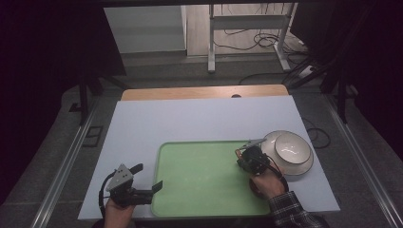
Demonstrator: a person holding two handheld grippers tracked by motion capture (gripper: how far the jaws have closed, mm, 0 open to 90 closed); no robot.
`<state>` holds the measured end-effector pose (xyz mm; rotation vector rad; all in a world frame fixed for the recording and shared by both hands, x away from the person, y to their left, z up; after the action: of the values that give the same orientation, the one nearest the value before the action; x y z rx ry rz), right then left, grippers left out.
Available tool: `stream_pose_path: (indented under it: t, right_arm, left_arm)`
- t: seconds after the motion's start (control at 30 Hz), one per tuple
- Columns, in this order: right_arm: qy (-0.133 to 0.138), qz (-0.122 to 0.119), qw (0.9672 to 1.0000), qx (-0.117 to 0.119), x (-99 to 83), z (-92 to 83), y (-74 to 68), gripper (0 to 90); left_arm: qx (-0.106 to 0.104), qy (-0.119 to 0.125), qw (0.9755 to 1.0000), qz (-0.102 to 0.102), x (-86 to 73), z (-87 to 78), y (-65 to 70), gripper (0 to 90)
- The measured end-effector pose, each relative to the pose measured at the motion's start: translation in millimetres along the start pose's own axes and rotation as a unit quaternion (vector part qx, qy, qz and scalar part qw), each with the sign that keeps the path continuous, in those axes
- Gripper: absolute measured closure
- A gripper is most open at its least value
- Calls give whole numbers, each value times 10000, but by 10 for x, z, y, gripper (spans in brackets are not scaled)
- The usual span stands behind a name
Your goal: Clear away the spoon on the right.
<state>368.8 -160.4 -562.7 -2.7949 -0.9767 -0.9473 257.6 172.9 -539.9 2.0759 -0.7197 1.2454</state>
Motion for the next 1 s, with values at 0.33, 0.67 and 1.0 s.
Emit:
stream_pose_path:
  t: [0.33,0.67,1.0]
  right_arm:
    - [16,147,9998,-96,-28,-18,114,900]
    - [15,237,9994,-238,-53,-30,214,900]
    - [-29,290,9992,-276,-72,-24,248,900]
  left_arm:
    - [-10,15,10000,-26,1,-3,-10,17]
    - [-6,32,10000,-62,1,-10,-24,18]
    - [-5,43,10000,-80,1,-14,-29,18]
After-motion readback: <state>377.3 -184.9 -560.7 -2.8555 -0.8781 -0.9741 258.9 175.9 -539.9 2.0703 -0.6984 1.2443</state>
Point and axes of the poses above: each handheld gripper's, and its own axes: z roughly forward along the jaws, x roughly out of its top, y roughly to its right, the point moved 7 cm from there along z, roughly forward along the jaws, and after that the axes turned 11 degrees about -x, right-handed, at the moved point
